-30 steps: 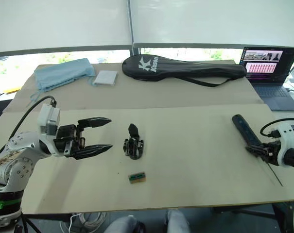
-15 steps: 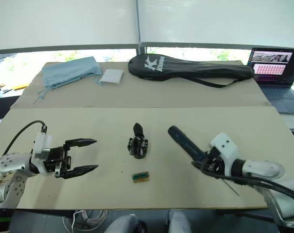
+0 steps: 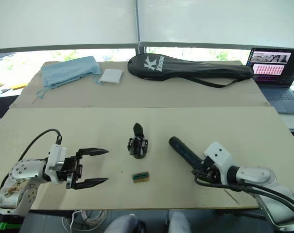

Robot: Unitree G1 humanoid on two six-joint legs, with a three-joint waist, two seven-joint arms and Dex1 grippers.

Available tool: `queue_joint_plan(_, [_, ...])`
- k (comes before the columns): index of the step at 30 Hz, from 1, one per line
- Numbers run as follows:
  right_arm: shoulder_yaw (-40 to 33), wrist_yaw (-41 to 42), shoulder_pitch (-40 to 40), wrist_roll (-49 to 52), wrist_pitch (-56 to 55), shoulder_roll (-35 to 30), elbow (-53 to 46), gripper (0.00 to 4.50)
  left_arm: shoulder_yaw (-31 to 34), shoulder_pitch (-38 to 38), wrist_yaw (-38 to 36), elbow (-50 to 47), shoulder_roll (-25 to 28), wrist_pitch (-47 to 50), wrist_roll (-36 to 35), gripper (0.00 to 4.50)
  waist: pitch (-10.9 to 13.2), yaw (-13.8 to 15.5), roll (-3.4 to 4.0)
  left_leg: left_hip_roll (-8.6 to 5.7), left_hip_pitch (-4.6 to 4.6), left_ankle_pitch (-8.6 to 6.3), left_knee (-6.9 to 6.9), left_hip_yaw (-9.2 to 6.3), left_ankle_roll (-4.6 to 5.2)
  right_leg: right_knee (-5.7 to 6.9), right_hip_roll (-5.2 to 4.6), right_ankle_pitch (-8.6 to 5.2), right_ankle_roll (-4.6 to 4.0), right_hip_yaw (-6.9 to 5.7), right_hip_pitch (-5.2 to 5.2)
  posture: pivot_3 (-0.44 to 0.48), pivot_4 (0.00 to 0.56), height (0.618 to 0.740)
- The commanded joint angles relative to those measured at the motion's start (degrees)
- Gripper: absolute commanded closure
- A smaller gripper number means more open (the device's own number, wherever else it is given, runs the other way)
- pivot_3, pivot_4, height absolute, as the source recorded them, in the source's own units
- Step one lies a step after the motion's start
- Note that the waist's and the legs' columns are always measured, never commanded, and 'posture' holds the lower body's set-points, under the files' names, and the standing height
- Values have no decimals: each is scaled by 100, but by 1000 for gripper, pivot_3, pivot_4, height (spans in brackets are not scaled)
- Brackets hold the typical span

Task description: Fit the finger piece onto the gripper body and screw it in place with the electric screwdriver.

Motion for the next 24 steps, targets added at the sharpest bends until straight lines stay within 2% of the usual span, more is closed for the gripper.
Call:
queue_joint_plan(1, [-173,236,-306,223,284,-390,-311,153,2,-49,0,-199,43,81,-151,0,1,-16,-1,0,0,0,0,0,1,0,0,0,0,0,-1,0,150,740])
queue_joint_plan(2, [-122,349,-397,274,422,-601,-345,45,1,-66,-10,-179,43,93,-147,0,1,-22,-2,1,0,0,0,0,1,0,0,0,0,0,0,0,150,740])
queue_joint_plan(8, [235,935,-968,519,1103,-1815,-660,45,-49,-192,9,116,-63,-55,-3,0,2,-26,-8,4,-4,-1,1,-2,4,-1,-1,0,-1,-2,-3,0,150,740])
queue_joint_plan(11, [653,1026,-1651,800,2046,-2236,-737,45,-121,-162,-10,122,-100,-85,30,0,4,-31,-12,6,-6,-3,1,-2,7,-2,-1,-1,-2,-3,-6,0,150,740])
queue_joint_plan(16, [1512,998,-3443,1442,3926,-1777,-504,45,-232,-137,-68,126,-106,-111,49,0,9,-49,-31,11,-14,-7,1,-1,13,-5,-1,2,-7,-2,-16,0,150,740])
queue_joint_plan(21, [2558,654,-4268,1248,4165,-1732,-223,45,-298,-158,-70,111,-108,-86,20,0,6,-6,-37,9,-73,-5,16,-2,17,0,-5,8,-13,-12,-71,0,150,740])
queue_joint_plan(24, [3422,535,-4739,901,3972,-1661,219,45,-361,-125,-72,-10,-114,-51,6,0,6,-42,-37,1,-97,23,29,-1,65,3,-7,12,-15,-16,-93,0,150,740])
